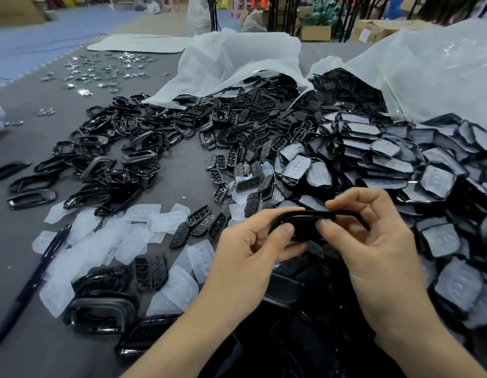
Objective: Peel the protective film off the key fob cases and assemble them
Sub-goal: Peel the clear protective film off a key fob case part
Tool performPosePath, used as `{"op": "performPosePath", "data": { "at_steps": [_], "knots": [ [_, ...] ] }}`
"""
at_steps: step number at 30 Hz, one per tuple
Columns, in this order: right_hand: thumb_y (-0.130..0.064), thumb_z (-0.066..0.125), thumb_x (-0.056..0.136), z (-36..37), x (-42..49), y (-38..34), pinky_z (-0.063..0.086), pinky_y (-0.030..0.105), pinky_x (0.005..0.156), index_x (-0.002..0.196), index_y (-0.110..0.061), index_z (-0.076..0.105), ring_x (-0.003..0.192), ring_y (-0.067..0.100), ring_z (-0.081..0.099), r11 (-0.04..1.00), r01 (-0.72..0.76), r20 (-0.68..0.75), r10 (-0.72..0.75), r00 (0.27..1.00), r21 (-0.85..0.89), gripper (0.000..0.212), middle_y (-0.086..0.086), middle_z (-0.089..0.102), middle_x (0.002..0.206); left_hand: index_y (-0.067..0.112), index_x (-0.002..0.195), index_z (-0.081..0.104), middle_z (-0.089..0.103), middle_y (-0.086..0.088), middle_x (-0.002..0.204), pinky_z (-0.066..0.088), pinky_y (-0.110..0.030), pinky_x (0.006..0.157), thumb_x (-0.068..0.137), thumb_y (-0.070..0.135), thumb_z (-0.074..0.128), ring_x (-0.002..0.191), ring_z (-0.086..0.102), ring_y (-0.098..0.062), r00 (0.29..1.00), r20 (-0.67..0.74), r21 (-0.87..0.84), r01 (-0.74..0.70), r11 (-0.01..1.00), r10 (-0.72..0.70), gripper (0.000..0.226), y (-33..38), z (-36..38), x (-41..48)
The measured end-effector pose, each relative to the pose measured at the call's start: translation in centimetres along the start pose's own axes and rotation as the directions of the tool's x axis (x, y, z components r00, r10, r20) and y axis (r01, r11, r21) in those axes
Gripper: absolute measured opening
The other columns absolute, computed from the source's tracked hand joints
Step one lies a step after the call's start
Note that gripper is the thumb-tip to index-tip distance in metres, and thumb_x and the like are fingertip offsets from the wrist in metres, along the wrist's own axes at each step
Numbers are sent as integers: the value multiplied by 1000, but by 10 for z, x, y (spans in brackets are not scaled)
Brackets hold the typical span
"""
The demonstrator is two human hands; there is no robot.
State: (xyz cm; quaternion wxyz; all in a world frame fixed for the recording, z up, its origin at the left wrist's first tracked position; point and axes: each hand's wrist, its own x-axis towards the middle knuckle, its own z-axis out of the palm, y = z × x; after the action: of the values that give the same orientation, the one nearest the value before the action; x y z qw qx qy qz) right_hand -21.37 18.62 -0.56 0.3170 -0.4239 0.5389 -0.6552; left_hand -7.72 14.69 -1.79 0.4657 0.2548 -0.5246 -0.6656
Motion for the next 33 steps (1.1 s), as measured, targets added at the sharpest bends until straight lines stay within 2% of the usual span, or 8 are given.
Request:
{"op": "performPosePath", "data": {
  "at_steps": [5,11,14,18,21,24,28,33],
  "knots": [
    [4,67,77,-6,3,0,54,32,76,88,-36,67,77,16,63,978,-179,116,167,979,103,42,-4,67,75,13,98,68,75,0,85,55,-19,73,89,2,53,85,72,-13,1000,13,35,19,999,-20,21,1,-1,0],
    [10,66,80,-5,1,-6,46,11,62,87,-30,66,64,-1,58,989,32,230,2,973,-143,41,-8,63,73,24,81,71,73,-1,74,57,-23,58,84,16,68,63,73,-21,998,-44,269,-33,963,46,9,1,-4,-3],
    [9,67,80,-5,1,-7,49,15,67,91,-33,66,68,9,60,968,79,319,1,948,-239,43,-3,64,79,34,84,67,70,10,65,51,-16,49,89,14,66,47,66,-9,993,54,545,-121,829,109,21,0,-10,-3],
    [4,69,79,-3,-1,-4,51,19,70,93,-38,65,73,8,63,900,183,248,-88,965,-395,44,-9,65,82,40,97,63,69,4,60,46,-14,45,95,11,54,40,61,-10,987,143,634,-147,759,72,30,-3,-14,-1],
    [2,74,76,3,-6,-1,48,15,77,106,-32,63,81,6,62,771,330,243,-231,942,-545,47,-13,63,88,37,93,60,70,-3,66,53,-25,44,97,6,48,45,65,-18,995,67,602,-101,792,76,33,-7,-13,1],
    [-2,74,78,7,-10,2,42,16,89,113,-18,64,96,9,57,655,432,332,-279,901,-620,39,-7,61,103,23,93,59,72,-5,73,57,-30,50,100,6,43,56,71,-19,967,-195,500,-43,865,161,24,2,-27,11],
    [0,62,88,15,-16,9,30,20,106,109,-15,70,120,21,47,545,558,597,-126,792,-626,26,-4,65,110,11,100,53,70,-14,86,56,-20,62,103,7,37,74,74,-21,846,-523,169,-17,985,104,16,21,-62,24],
    [-16,58,94,23,-18,11,31,29,104,120,-25,66,115,19,46,540,507,585,-32,810,-672,29,-8,64,113,6,106,52,69,-18,87,56,-20,63,102,7,37,76,74,-24,814,-578,31,-48,998,57,16,24,-70,22]
  ]
}}
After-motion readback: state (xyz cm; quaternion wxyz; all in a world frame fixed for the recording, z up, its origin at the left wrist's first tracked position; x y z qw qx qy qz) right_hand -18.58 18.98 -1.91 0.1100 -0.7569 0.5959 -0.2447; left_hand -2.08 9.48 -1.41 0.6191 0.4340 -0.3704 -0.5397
